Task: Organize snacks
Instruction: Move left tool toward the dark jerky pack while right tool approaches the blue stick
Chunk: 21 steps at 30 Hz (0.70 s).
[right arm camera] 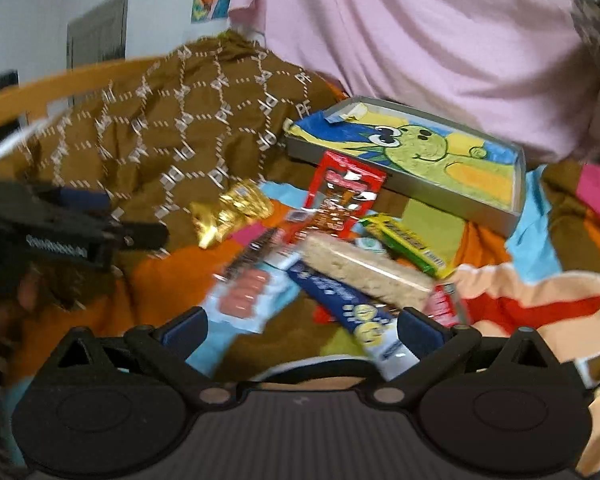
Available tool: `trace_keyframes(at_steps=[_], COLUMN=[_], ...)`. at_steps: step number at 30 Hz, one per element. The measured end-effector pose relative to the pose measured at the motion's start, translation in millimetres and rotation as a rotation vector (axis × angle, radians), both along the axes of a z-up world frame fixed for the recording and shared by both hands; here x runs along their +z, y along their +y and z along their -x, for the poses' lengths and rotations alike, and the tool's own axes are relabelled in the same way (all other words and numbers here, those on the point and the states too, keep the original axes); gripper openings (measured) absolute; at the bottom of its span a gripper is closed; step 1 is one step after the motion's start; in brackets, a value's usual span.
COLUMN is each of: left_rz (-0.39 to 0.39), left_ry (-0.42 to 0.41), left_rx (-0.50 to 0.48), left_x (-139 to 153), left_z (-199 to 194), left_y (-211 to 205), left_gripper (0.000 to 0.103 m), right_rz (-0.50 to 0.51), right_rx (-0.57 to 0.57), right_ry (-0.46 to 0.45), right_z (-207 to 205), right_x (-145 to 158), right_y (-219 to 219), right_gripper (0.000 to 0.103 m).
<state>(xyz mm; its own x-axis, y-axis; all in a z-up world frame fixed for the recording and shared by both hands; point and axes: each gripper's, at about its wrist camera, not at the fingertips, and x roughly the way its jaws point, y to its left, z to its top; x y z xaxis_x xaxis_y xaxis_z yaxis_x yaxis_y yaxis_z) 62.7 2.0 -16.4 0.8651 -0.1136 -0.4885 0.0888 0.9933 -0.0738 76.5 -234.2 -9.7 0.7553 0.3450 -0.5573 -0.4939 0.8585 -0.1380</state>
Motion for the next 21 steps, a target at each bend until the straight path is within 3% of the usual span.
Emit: trace_keyframes(at_steps=[8,16,21], left_rz=[-0.020,0.031,0.043], left_ry=[0.066,0.180,0.209], left_rx=[-0.062,-0.150,-0.211], left_x=[-17,-32,-39], left_z=[-42,-91,-108], left_y=[-11,-16,-21], left_gripper=[0.102,0.102,0.102], right_rz=[0.039,0.062,0.075], right_rx=[-0.045,-0.036,-0.009], right_ry=[-0.009,0.037,0.038], right_z=[-39,-62,-68], right_x=[-24,-41,-46], right_y=[-3,-4,0], right_gripper=[0.103,0.103,0.100])
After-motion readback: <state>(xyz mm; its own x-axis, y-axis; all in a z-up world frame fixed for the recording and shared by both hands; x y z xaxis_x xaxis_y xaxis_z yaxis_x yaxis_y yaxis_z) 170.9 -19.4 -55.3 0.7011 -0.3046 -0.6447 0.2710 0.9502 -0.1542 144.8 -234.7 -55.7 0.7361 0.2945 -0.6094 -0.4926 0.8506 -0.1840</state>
